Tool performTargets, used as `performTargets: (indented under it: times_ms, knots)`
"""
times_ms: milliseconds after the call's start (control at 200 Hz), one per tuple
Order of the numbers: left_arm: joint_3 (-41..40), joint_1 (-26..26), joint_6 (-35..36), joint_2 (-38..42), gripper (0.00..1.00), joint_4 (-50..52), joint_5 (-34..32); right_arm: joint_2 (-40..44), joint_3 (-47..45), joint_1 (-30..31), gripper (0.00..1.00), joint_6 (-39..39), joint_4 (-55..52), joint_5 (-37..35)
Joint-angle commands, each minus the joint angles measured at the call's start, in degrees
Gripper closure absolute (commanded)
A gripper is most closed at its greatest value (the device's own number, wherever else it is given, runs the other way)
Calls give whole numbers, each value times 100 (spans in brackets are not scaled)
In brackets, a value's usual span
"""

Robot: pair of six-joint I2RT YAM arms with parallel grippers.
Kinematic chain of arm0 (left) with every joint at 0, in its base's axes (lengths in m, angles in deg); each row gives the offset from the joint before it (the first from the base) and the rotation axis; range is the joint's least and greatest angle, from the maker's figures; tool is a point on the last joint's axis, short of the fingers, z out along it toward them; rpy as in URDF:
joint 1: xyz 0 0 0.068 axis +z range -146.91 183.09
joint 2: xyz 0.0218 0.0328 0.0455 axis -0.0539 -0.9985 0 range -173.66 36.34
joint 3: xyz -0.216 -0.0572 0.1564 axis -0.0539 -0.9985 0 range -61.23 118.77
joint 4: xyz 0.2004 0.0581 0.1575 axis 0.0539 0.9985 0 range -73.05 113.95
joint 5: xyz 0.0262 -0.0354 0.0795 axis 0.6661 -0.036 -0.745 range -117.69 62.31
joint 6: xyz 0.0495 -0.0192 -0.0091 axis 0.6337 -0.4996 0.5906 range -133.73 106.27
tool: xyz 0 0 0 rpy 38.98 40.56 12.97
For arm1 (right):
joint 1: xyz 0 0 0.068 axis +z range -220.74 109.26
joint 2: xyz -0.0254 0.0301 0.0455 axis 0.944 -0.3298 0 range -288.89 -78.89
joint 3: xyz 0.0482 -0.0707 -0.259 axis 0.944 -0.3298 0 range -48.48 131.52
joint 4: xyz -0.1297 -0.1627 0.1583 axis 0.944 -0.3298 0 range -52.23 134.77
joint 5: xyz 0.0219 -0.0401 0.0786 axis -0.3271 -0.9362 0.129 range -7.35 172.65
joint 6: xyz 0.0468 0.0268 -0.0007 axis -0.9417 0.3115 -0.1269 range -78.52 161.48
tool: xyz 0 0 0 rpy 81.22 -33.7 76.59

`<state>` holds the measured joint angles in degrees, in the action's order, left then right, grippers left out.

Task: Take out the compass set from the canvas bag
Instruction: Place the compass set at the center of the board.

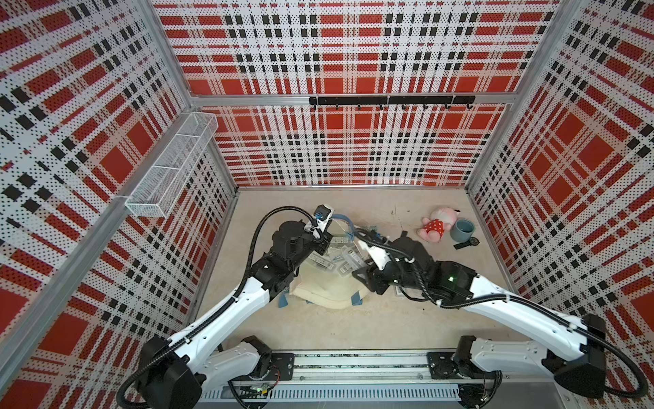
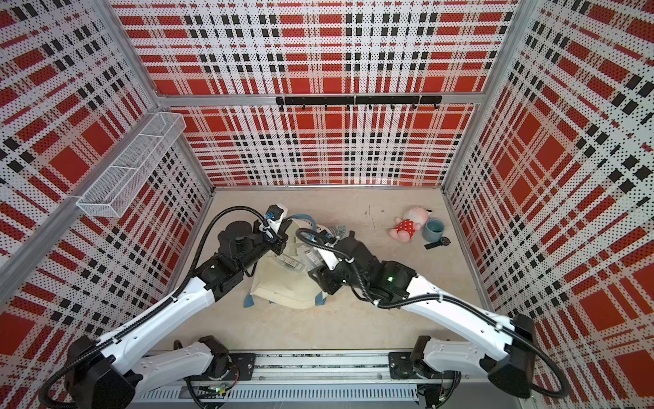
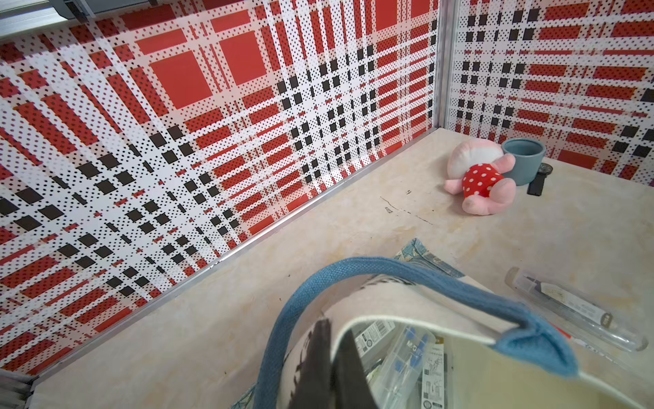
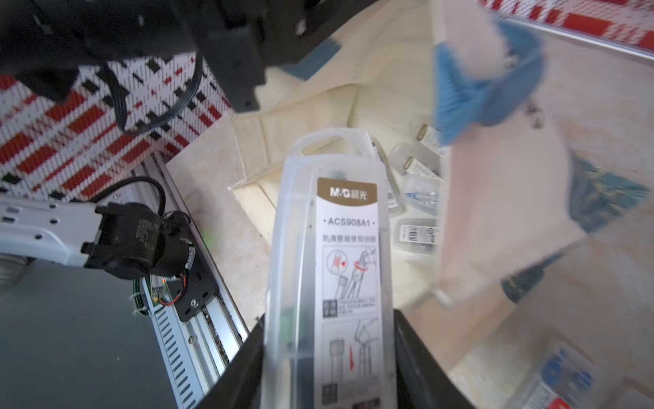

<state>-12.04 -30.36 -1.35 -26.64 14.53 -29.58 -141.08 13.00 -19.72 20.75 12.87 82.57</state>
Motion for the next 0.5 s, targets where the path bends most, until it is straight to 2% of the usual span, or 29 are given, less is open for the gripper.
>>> performTargets:
  times_ms: [0,110,205,361,441,496]
  knots:
    - [108,14,-39,177,100,-607,44,351,-287,-1059,71,-610,-963,-772]
    - [117,23,-37,147,100,-602,104,558,-928,-2455,67,-855,-984,-367]
    - [107,47,-50,130,100,-611,170,509,-1491,-3267,66,-973,-730,-75]
    - [99,144,-67,140,100,-611,317,191,-2304,-3994,65,-1056,-93,7]
    - [91,172,-88,169,100,-635,382,-1,-2540,-4180,65,-1056,177,-13]
    - [75,183,-112,173,100,-659,417,-133,-2616,-4261,61,-1236,345,-61]
